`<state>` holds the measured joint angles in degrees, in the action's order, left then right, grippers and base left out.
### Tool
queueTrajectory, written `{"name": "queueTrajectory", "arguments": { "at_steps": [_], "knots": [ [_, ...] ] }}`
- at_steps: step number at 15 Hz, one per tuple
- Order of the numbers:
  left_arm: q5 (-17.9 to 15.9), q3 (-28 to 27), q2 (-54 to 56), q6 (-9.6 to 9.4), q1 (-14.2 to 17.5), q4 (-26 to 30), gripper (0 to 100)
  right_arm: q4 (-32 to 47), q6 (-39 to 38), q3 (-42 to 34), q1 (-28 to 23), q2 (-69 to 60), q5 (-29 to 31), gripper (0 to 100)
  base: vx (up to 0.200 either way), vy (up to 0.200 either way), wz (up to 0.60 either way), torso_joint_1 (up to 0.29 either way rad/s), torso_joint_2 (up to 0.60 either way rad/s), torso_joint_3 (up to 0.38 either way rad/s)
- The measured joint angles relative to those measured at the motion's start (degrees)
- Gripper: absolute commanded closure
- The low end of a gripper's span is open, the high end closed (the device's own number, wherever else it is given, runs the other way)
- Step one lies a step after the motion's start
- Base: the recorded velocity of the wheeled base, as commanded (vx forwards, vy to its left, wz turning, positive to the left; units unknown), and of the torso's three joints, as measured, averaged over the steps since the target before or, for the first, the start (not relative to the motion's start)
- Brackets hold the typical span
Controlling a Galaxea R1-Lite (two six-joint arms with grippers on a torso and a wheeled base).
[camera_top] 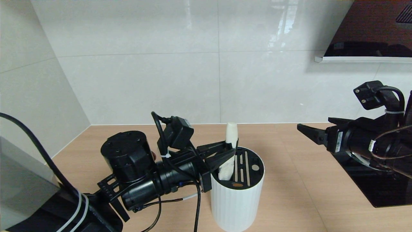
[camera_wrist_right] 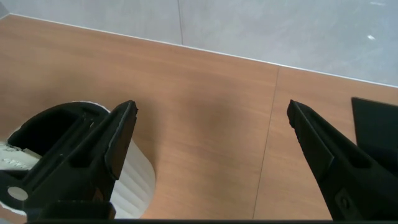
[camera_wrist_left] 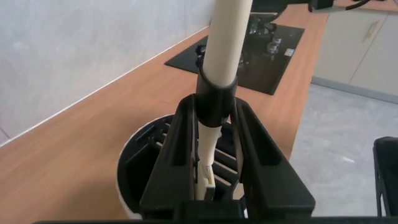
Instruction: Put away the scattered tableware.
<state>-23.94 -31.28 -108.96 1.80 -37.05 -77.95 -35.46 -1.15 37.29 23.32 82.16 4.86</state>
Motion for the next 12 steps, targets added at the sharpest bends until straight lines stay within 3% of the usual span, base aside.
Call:
{"name": "queueTrajectory", "arguments": {
  "at_steps": [2,3,4,8,12],
  "knots": [
    [0.84,-0.05,-0.5,0.02,-0.05,-0.37,100,-0.01,0.0,-0.09,0.02,0.11,0.0,0,0.0,0.0,0.0,0.0,0.0,0.0],
    [1.72,-0.38,-0.61,0.07,-0.05,-0.35,0,-0.01,0.0,-0.09,0.02,0.13,0.02,0,0.0,0.0,0.0,0.0,0.0,0.0],
    [2.52,-0.52,-0.71,0.18,-0.07,1.01,0,-0.01,0.0,-0.09,0.02,0.16,0.02,0,0.0,0.0,0.0,0.0,0.0,0.0],
    [3.52,-1.95,-0.85,0.51,-0.02,-4.6,0,-0.01,0.02,-0.11,0.05,0.2,0.0,0,0.0,0.0,0.0,0.0,0.0,0.0],
    [4.33,-1.93,1.88,0.55,-0.05,-5.47,0,-0.04,0.02,-0.11,0.02,0.22,0.04,0,0.0,0.0,0.0,0.0,0.0,0.0]
  ]
}}
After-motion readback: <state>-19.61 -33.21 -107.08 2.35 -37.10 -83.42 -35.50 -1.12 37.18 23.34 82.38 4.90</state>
